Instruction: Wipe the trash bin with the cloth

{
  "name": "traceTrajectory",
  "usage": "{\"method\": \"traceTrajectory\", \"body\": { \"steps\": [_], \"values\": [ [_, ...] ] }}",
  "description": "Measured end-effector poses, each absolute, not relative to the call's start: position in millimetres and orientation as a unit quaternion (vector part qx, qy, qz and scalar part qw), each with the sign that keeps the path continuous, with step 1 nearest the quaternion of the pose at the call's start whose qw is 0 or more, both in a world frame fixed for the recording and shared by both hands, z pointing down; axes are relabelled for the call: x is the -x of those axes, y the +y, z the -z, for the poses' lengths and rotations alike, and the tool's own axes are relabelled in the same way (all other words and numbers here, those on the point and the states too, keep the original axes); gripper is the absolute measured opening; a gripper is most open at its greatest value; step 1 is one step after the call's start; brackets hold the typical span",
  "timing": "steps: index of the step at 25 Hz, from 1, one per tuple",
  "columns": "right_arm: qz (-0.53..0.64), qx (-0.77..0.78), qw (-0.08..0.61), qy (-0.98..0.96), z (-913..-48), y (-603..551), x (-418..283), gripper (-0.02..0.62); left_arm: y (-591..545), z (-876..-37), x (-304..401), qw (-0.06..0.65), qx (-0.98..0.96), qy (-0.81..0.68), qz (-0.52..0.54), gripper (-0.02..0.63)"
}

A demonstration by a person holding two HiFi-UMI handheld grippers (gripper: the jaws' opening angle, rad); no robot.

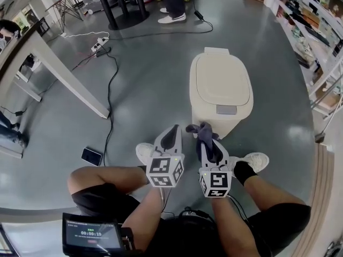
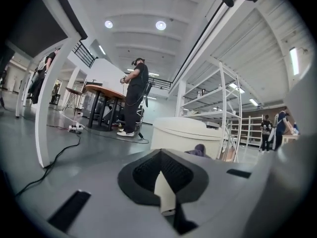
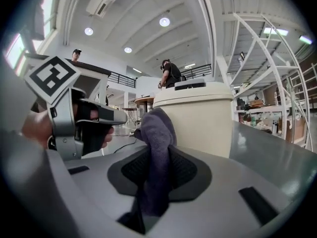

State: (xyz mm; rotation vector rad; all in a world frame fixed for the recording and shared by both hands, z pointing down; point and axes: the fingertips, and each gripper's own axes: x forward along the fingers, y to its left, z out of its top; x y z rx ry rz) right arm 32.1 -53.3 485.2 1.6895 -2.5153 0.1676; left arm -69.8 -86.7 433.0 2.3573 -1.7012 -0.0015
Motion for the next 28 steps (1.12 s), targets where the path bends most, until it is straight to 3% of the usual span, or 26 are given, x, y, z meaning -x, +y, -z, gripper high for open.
{"method": "traceTrajectory", "body": {
  "steps": [15, 28],
  "values": [
    [-0.067, -0.574, 0.064, -0.814, -497, -87, -15, 0.091, -94, -447, 93, 0.12, -0.807, -0.578, -0.02, -0.003],
    [-0.069, -0.61, 0.067, -0.787, -505, -89, -67, 0.091, -90, -449, 37, 0.134, -0.839, -0.528, -0.007, -0.003]
  ]
}}
